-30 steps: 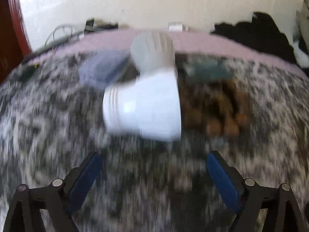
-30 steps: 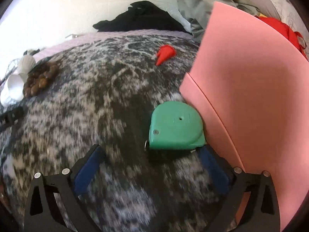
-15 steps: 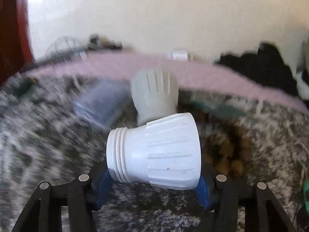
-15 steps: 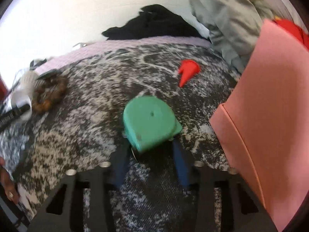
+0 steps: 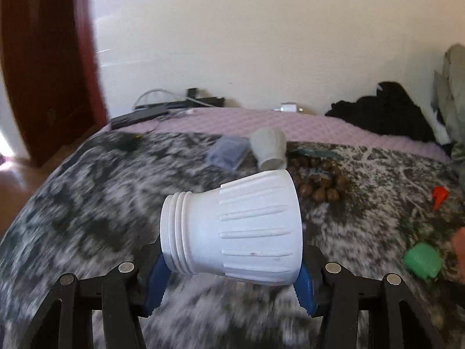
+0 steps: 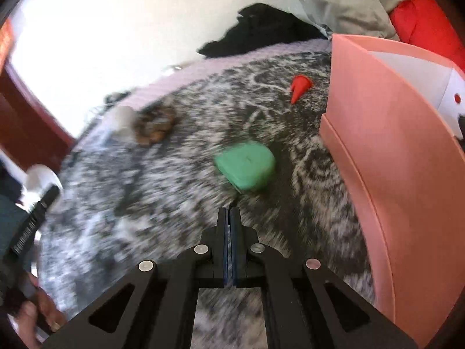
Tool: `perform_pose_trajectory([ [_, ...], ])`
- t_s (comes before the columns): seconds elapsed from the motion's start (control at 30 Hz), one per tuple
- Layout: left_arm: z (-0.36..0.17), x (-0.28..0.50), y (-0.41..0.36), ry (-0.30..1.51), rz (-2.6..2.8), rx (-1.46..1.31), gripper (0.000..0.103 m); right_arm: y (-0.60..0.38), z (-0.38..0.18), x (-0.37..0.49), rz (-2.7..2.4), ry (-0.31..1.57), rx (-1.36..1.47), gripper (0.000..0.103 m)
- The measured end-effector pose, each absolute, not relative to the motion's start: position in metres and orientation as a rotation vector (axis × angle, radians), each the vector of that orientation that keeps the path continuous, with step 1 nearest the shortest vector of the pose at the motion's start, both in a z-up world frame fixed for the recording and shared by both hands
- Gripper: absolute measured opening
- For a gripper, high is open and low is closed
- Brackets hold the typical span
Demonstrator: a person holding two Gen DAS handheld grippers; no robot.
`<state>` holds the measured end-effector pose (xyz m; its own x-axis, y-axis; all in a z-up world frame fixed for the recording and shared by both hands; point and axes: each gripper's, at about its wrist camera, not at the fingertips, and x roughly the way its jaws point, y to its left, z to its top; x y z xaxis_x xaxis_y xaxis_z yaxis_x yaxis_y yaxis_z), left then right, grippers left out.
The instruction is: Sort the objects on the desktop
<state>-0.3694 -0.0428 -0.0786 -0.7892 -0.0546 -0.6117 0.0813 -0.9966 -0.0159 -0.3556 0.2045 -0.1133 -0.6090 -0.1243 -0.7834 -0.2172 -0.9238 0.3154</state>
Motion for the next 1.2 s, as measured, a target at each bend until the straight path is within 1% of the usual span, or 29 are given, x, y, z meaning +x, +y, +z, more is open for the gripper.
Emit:
perform_pose_trajectory([
  [0.13, -0.079, -0.341, -0.049, 0.013, -2.877, 1.008, 0.060, 0.201, -0.106, -0.323, 2.730, 0.661, -1.349, 0.000],
  [0.27, -0.078, -0.333, -0.054, 0.005, -2.868, 1.002, 0.060, 0.208, -0.117, -0.321, 2.685, 0.760, -1.405, 0.000],
  [0.37, -0.077, -0.336, -0.057, 0.032, -2.870, 1.008, 0.060, 0.213, -0.111, -0.322, 2.700, 0.780, -1.375, 0.000],
  [0.5, -0.076, -0.343, -0.062, 0.127, -2.882, 1.022, 0.060, 0.226, -0.090, -0.322, 2.740, 0.896, -1.320, 0.000],
  [0.63, -0.068, -0.340, -0.063, 0.161, -2.904, 1.002, 0.060, 0.232, -0.070, -0.317, 2.776, 0.951, -1.260, 0.000],
  [0.73, -0.059, -0.334, -0.066, 0.193, -2.930, 0.987, 0.060, 0.234, -0.062, -0.311, 2.788, 0.999, -1.280, 0.000],
  [0.87, -0.050, -0.323, -0.075, 0.239, -2.937, 0.974, 0.060, 0.232, -0.054, -0.305, 2.817, 0.987, -1.283, 0.000],
  [1.03, -0.031, -0.302, -0.083, 0.265, -2.946, 0.924, 0.060, 0.235, -0.038, -0.293, 2.851, 1.029, -1.272, 0.000],
  [1.2, -0.004, -0.273, -0.073, 0.250, -2.980, 0.854, 0.060, 0.243, 0.006, -0.266, 2.953, 1.030, -1.132, 0.000],
])
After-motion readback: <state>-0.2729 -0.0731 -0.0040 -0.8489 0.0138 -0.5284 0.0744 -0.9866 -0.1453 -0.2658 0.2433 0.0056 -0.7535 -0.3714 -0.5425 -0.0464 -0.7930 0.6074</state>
